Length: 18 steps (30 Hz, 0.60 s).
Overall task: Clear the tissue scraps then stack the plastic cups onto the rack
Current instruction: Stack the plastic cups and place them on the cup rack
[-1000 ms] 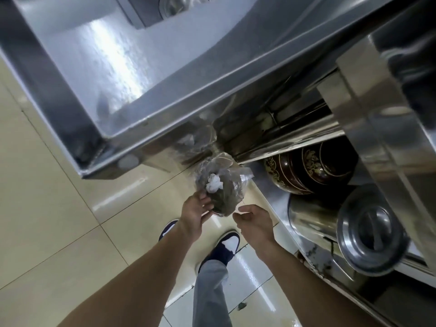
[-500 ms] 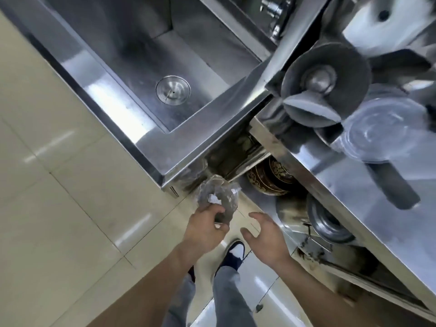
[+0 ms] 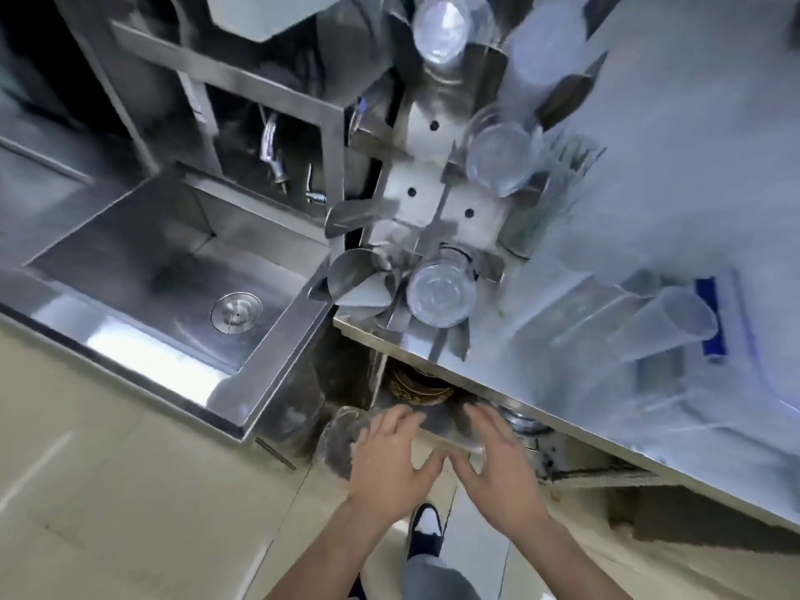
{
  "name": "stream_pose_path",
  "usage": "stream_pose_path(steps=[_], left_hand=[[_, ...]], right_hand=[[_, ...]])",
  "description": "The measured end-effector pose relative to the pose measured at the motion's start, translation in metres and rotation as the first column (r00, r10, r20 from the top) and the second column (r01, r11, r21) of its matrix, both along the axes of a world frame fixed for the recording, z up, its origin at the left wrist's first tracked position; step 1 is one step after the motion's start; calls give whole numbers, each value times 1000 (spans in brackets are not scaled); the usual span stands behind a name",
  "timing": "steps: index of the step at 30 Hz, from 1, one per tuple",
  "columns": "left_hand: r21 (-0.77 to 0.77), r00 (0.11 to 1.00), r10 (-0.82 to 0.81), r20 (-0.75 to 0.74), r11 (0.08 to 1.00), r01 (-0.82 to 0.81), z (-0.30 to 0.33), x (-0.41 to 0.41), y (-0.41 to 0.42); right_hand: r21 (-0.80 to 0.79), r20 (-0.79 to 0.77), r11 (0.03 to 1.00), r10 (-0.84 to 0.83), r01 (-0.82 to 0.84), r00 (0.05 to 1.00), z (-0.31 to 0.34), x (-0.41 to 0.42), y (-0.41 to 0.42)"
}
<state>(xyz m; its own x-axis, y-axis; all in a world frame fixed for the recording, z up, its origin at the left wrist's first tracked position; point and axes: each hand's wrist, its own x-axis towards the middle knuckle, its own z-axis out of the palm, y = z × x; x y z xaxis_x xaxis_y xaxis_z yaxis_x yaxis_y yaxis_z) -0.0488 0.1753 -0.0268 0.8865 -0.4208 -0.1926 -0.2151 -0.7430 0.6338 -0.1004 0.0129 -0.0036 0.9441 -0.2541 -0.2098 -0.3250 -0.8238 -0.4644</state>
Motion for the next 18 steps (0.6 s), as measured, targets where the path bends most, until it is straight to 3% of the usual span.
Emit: stream_pose_path(steps=[9, 18], left_hand=[[-141, 982, -82, 170, 984, 107, 57, 5, -56], [-296, 998, -57, 4, 954, 56, 91, 10, -117]], right_hand=[[56, 198, 970, -243, 237, 950, 55, -26, -37], [193, 282, 919, -388, 344, 877, 81, -31, -90]])
